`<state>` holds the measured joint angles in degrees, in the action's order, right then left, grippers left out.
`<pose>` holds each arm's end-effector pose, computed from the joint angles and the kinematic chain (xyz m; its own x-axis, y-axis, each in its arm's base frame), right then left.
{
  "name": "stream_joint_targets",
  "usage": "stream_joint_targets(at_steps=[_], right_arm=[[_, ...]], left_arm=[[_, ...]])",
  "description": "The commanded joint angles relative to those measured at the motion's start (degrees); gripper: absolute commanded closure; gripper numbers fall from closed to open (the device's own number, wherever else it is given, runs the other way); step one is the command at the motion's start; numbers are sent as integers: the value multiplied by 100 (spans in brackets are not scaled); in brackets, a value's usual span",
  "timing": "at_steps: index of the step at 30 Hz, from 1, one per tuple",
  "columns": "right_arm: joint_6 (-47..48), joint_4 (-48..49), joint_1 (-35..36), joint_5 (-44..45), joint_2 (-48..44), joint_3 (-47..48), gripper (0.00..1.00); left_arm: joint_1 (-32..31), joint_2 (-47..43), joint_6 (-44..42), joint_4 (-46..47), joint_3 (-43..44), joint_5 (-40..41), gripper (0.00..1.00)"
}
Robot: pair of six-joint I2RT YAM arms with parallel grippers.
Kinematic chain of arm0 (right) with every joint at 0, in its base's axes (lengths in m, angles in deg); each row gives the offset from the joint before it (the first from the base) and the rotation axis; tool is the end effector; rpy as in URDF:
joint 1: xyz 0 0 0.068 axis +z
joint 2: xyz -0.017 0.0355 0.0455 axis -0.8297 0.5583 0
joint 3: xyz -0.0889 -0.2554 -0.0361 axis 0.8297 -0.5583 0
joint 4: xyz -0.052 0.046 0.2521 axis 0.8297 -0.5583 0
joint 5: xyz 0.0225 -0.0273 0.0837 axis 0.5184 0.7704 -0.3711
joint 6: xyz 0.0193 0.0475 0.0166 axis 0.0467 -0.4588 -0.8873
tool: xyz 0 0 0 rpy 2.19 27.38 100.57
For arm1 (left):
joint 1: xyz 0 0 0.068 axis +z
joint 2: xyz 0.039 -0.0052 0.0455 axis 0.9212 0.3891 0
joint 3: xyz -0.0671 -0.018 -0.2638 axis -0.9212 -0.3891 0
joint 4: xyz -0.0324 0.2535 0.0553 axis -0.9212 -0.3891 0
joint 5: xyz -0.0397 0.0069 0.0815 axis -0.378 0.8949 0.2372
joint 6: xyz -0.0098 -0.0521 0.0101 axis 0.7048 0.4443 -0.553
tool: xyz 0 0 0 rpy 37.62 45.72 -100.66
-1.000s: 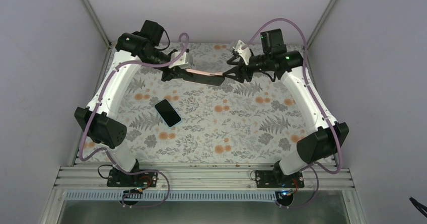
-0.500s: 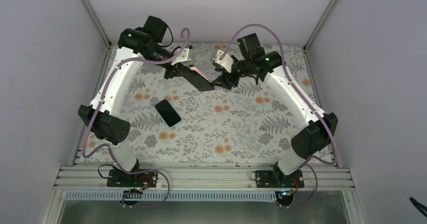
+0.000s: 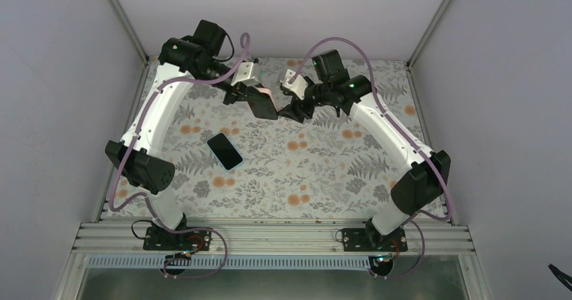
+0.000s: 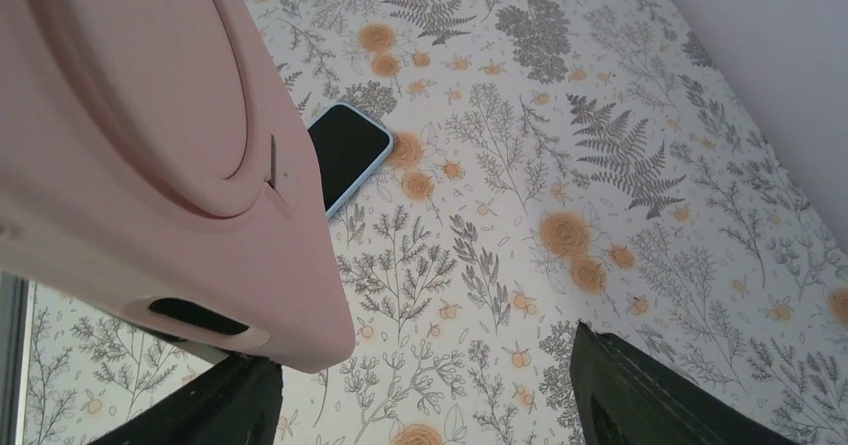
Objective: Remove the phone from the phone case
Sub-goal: Remove the phone case from the phone.
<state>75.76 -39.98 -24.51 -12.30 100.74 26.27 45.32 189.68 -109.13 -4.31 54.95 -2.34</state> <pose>0.2901 0.1987 0.3600 -0.0746 -0.6335 -0.7701 -0.9638 0.2440 -0.1074 0.2942 -0.1500 0.4251 0.1811 0.4560 -0.8714 0.9797 -0.1611 0.1193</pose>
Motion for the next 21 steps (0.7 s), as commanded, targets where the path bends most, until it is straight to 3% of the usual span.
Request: stream_joint_targets(at_steps=[1, 13, 21], right_arm=[[-278, 901, 159, 102, -72, -143, 24], [-700, 1599, 159, 220, -130, -20, 24], [-934, 1276, 160, -698, -81, 450, 22]], left_arm=[[-253, -192, -50, 395, 225, -1947, 98], [-223, -46, 66, 393, 271, -2431, 98], [79, 125, 51, 383, 391, -2579, 98]])
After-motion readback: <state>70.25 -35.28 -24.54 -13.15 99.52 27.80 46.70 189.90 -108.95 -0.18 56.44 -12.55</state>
